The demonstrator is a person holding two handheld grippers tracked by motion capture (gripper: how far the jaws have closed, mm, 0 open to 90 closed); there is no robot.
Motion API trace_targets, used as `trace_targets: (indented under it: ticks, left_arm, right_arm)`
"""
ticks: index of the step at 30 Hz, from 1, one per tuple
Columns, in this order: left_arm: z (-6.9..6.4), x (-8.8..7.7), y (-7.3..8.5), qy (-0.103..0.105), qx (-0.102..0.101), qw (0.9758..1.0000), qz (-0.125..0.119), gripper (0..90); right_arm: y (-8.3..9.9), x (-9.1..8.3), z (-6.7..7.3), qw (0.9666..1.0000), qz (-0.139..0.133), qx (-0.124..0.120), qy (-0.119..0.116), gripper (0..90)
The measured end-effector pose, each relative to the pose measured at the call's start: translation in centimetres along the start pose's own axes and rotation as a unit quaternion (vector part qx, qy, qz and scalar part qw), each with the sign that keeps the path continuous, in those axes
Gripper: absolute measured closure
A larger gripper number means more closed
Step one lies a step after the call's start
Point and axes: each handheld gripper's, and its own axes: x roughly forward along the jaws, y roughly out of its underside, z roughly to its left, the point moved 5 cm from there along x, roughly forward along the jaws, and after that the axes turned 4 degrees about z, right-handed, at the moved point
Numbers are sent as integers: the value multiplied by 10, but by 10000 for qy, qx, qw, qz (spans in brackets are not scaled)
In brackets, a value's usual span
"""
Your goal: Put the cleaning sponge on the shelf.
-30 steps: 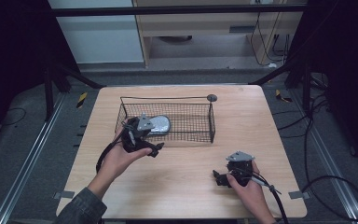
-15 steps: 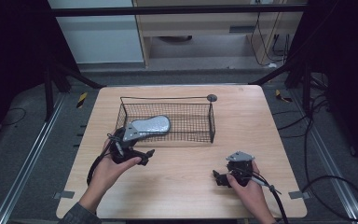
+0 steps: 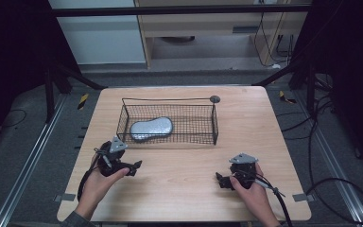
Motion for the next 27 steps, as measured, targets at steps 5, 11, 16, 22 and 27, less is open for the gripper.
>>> trace_targets:
  ticks: [5,11,16,22,27]
  left_arm:
    - [18,8,15,-144,-206,9996,155,45]
    - [31,13,26,-292,-326,9987,248,45]
    - [45,17,35,-438,-487,9974,309,45]
    - [54,22,41,-492,-612,9964,306,44]
    - [58,28,44,-495,-685,9959,329,41]
  right_arm:
    - [0,0,0,10000,0,0,-3,5]
    - [0,0,0,10000,2,-2,3,6]
    - [0,0,0,10000,7,0,0,6]
    - [0,0,0,10000,2,1,-3,6]
    - [0,0,0,10000,5,-1,0,6]
